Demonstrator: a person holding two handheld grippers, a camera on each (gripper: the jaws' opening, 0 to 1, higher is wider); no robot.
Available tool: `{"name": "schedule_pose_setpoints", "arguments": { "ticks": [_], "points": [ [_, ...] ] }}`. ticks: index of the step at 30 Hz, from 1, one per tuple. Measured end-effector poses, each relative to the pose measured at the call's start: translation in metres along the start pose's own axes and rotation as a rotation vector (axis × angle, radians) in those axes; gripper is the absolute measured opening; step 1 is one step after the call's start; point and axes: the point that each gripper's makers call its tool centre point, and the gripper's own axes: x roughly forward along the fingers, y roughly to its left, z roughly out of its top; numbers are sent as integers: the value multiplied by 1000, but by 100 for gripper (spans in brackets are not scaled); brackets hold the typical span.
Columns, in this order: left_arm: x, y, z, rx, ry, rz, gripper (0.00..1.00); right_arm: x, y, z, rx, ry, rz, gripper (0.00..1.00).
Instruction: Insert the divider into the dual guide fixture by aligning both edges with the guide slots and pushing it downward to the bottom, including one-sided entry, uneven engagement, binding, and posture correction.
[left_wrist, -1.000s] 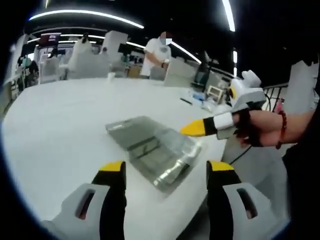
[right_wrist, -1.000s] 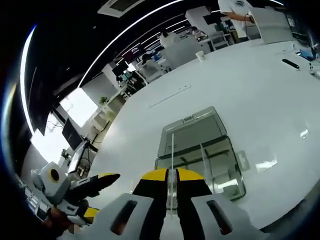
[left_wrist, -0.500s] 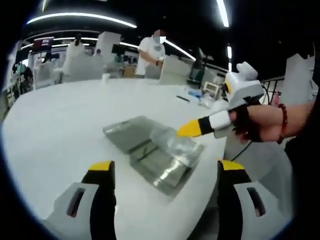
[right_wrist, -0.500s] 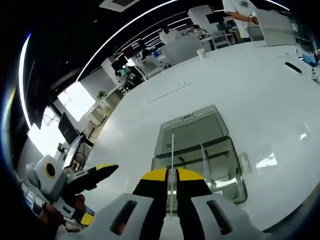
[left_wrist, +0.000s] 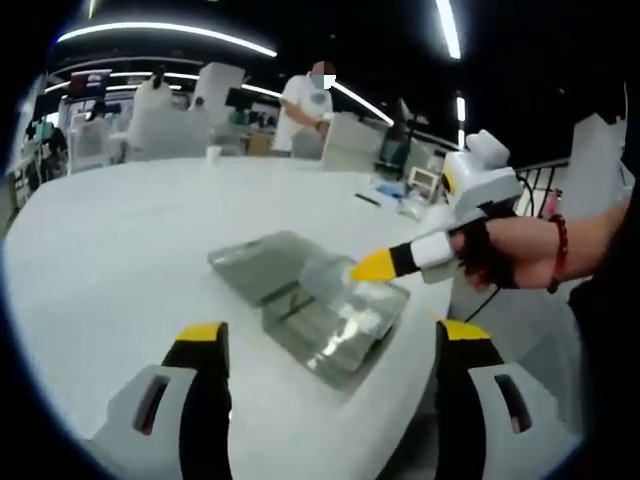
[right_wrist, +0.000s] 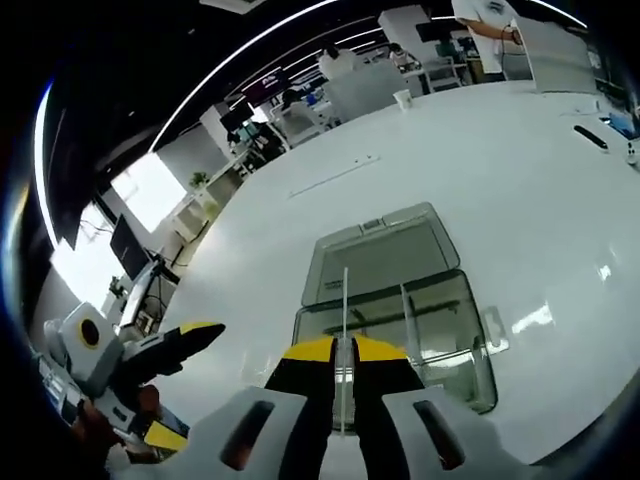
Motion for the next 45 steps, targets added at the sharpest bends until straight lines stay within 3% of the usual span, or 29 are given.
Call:
{"name": "schedule_pose_setpoints", "arguments": {
  "ticks": [8, 45],
  "points": [
    [-2, 5, -3, -14, 6, 6, 82, 5, -6, -4, -24, 20, -38, 0],
    [-3, 10, -10, -38, 30, 3, 80, 12, -5, -10, -97, 53, -33, 1]
  ]
}}
